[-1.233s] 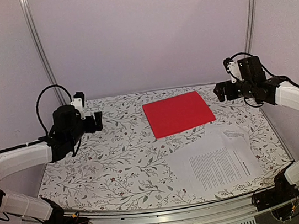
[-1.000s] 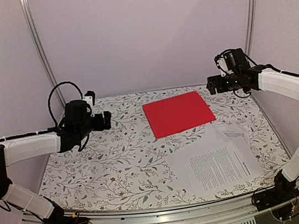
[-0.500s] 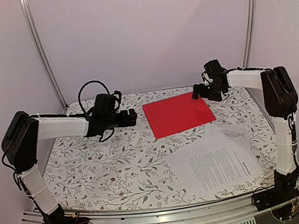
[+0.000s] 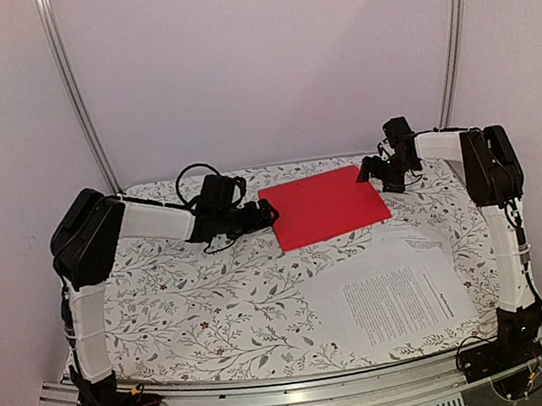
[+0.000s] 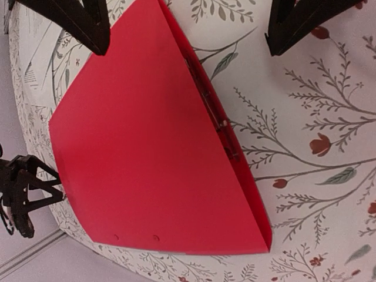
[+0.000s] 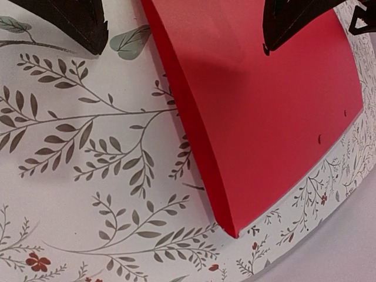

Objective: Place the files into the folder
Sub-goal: Clamp the folder at the center of the board.

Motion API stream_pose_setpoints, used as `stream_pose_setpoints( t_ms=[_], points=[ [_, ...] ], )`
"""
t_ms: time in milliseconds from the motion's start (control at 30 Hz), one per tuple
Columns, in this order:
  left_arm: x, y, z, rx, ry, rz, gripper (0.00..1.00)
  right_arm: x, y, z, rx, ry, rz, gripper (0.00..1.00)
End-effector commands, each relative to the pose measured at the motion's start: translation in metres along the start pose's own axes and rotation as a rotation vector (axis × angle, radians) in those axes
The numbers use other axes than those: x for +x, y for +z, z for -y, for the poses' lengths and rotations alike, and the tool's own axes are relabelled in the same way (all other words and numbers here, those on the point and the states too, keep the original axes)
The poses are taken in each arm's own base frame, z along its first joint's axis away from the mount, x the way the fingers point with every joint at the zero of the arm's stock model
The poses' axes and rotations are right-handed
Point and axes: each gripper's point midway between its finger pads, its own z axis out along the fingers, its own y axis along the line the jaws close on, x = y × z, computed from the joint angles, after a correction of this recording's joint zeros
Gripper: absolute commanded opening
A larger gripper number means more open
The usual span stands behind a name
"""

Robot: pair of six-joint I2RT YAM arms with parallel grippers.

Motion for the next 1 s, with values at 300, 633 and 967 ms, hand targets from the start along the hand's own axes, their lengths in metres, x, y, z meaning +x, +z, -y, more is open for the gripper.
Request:
stream_pose_setpoints(
  t_ms=[300,633,967],
  points=[
    [0.003,0.032,0.019,0.109,-0.122,-0.023,0.94,0.034,0.010,-0.026,-0.209,0.058,-0.128,0.73],
    [0.004,0.009,-0.005,0.100,-0.169,0.015,0.89,0.038,-0.017,-0.059,-0.398,0.100,-0.127,0.40],
    [-0.006,-0.022,-0.032,0.072,-0.175,0.062,0.84,0.057,-0.035,-0.077,-0.471,0.079,-0.137,0.25]
  ],
)
